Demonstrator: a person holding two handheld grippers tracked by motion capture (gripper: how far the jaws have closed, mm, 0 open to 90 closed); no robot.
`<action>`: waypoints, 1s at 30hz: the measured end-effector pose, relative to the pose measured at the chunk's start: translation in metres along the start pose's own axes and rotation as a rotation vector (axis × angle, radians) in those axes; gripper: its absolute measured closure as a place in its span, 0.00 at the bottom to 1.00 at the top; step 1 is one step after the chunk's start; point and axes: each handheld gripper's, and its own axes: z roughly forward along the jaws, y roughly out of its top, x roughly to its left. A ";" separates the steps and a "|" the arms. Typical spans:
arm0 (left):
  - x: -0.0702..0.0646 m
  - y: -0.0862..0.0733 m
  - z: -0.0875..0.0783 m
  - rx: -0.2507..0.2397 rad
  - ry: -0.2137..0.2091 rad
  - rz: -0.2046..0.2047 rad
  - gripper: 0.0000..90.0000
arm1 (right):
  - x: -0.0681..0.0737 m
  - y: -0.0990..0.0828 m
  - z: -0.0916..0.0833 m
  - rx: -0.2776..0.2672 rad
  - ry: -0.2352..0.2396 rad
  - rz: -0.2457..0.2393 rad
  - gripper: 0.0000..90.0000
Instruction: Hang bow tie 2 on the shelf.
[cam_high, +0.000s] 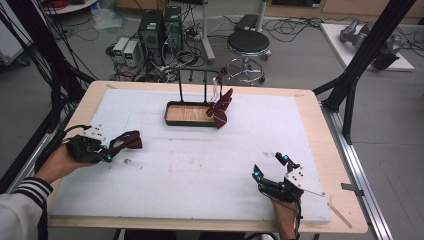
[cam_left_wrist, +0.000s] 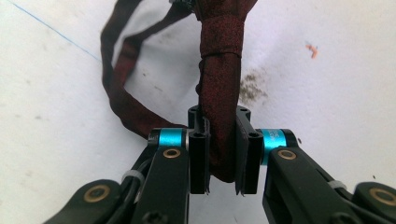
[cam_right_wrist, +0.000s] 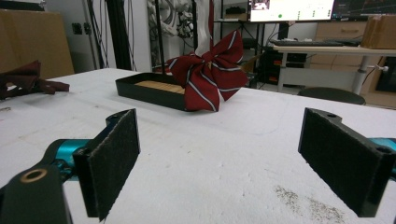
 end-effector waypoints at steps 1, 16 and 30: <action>0.000 0.002 -0.002 -0.021 0.009 0.004 0.87 | -0.001 0.000 0.000 -0.004 -0.002 -0.006 0.13; 0.003 0.012 -0.019 -0.170 0.019 -0.023 0.87 | -0.001 0.000 0.000 -0.002 -0.001 -0.005 0.13; 0.007 0.026 -0.026 -0.261 0.034 -0.057 0.87 | -0.001 0.000 0.001 0.000 -0.001 -0.006 0.13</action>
